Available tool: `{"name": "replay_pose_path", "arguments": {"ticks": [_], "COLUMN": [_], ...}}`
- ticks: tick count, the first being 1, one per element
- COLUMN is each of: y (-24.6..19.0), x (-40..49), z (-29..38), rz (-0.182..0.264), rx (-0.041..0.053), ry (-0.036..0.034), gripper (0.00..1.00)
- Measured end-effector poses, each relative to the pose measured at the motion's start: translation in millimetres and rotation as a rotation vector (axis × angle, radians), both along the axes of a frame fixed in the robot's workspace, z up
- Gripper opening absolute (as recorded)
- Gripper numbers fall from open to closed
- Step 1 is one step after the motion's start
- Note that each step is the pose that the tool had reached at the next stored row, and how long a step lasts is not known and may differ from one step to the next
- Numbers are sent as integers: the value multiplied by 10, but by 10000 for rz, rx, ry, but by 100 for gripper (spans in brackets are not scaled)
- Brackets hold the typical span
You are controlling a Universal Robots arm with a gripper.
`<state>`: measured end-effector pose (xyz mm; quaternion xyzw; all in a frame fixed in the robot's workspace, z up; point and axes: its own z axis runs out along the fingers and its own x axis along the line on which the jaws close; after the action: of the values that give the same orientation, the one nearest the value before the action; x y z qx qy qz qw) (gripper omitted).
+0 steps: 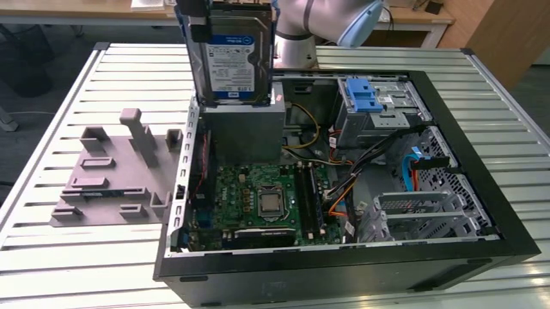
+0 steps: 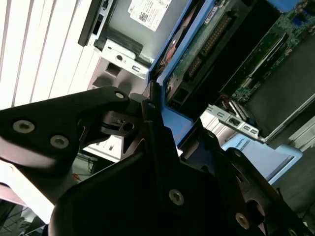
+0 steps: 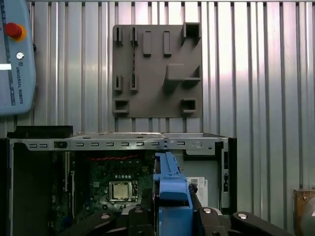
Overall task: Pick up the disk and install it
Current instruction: 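Pick up the disk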
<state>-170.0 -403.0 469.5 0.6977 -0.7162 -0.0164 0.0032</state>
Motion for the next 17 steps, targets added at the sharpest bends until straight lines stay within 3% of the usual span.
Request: {"name": "replay_pose_path", "arguments": {"ticks": [3,10,13,17], "y": [-61,-290,-320,-325], "x": [29,32,102,274], "z": [-23,-71,-73,-73], "rz": [-1,-2,-2,-3], "rx": [-1,0,0,4], "ry": [1,-2,-1,-2], "gripper": [36,36,36,36]}}
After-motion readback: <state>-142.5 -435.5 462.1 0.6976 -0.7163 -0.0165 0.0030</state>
